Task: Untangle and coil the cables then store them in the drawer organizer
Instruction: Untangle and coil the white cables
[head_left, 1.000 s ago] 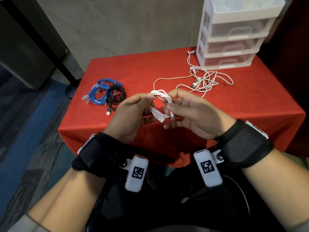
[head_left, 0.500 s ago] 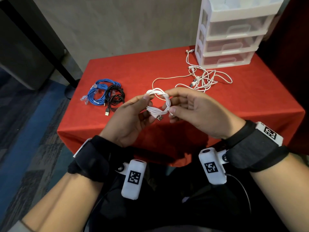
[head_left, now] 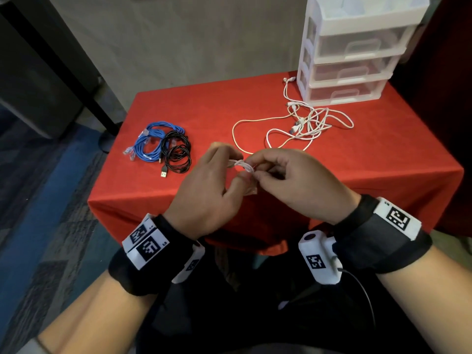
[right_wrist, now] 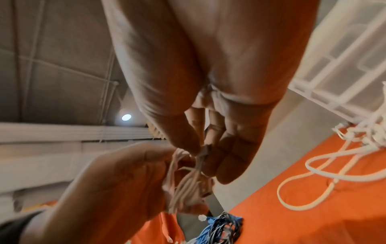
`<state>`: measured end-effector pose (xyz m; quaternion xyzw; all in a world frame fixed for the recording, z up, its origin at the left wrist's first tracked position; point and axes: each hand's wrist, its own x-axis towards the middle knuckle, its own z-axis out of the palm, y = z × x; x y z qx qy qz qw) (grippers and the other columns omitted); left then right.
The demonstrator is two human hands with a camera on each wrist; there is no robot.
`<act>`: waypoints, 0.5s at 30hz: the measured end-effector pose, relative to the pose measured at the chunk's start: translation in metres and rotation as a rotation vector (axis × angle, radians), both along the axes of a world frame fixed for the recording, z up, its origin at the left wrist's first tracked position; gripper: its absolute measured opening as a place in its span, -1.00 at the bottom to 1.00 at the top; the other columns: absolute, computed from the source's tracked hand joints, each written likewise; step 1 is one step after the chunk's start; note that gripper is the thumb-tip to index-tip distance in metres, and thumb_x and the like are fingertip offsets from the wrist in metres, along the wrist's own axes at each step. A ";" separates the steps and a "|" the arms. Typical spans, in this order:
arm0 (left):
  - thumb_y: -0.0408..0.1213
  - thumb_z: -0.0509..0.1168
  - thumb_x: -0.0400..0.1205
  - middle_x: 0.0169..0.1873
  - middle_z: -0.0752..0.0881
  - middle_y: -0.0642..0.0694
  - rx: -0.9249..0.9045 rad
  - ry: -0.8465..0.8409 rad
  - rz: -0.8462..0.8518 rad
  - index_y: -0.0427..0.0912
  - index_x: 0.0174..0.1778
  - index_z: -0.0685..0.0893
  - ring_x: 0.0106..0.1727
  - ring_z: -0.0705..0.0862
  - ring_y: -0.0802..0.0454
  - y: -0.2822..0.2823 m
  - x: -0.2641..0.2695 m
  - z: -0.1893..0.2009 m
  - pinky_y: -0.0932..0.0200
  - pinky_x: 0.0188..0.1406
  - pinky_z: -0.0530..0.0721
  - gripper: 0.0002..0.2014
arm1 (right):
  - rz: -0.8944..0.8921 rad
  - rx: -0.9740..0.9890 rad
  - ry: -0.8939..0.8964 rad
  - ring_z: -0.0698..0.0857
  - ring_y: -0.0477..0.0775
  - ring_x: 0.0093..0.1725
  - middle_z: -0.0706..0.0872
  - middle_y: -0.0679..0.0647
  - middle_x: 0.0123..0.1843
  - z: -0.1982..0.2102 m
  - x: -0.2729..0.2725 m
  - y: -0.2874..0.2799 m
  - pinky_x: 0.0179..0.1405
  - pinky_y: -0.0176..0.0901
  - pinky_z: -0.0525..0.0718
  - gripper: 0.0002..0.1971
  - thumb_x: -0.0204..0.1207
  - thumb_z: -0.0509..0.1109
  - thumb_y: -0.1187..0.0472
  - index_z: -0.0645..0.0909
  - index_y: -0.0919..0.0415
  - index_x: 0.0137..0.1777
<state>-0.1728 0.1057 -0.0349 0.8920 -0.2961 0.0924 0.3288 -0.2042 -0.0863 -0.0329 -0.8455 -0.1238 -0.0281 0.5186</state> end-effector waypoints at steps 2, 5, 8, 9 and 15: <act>0.04 0.21 0.73 -0.09 0.70 0.06 0.027 0.016 0.005 -0.05 0.14 0.60 -0.05 0.71 0.03 -0.001 -0.004 0.000 -0.07 -0.06 0.65 -0.75 | 0.007 -0.048 -0.011 0.84 -0.06 -0.09 0.86 -0.07 -0.11 0.004 0.000 -0.001 0.06 0.11 0.77 -0.74 0.63 0.38 0.27 0.80 -0.03 0.19; -0.02 0.27 0.76 -0.32 0.73 0.06 -0.089 0.076 0.013 -0.01 0.08 0.64 -0.30 0.72 0.08 -0.002 -0.003 0.001 -0.05 -0.27 0.66 -0.85 | -0.018 -0.086 -0.047 0.81 -0.09 -0.07 0.86 -0.11 -0.07 0.008 0.000 0.000 0.06 0.03 0.73 -0.75 0.65 0.40 0.26 0.81 -0.07 0.16; -0.19 0.37 0.72 -0.35 0.76 0.11 -0.210 0.153 0.051 -0.04 0.00 0.75 -0.35 0.70 0.23 -0.003 0.003 0.004 0.14 -0.29 0.65 -0.94 | -0.037 -0.060 -0.075 0.79 -0.08 -0.09 0.82 -0.09 -0.12 0.005 -0.002 0.004 0.00 0.03 0.73 -0.79 0.64 0.42 0.26 0.73 -0.04 0.17; -0.25 0.39 0.70 -0.37 0.76 0.13 -0.257 0.212 0.065 -0.07 -0.01 0.77 -0.37 0.68 0.26 -0.004 0.004 0.004 0.21 -0.30 0.62 -0.94 | -0.041 -0.050 -0.078 0.78 -0.07 -0.10 0.81 -0.08 -0.13 0.003 -0.002 0.006 -0.03 0.03 0.73 -0.79 0.64 0.43 0.26 0.67 -0.02 0.19; -0.35 0.26 0.77 -0.41 0.66 0.05 -0.472 0.520 0.101 -0.18 -0.02 0.78 -0.35 0.54 0.09 -0.012 0.000 0.007 0.11 -0.24 0.56 -0.82 | -0.086 0.029 -0.051 0.75 -0.07 -0.11 0.78 -0.01 -0.11 0.002 -0.003 0.004 -0.15 -0.27 0.66 -0.83 0.56 0.57 0.21 0.65 0.13 0.08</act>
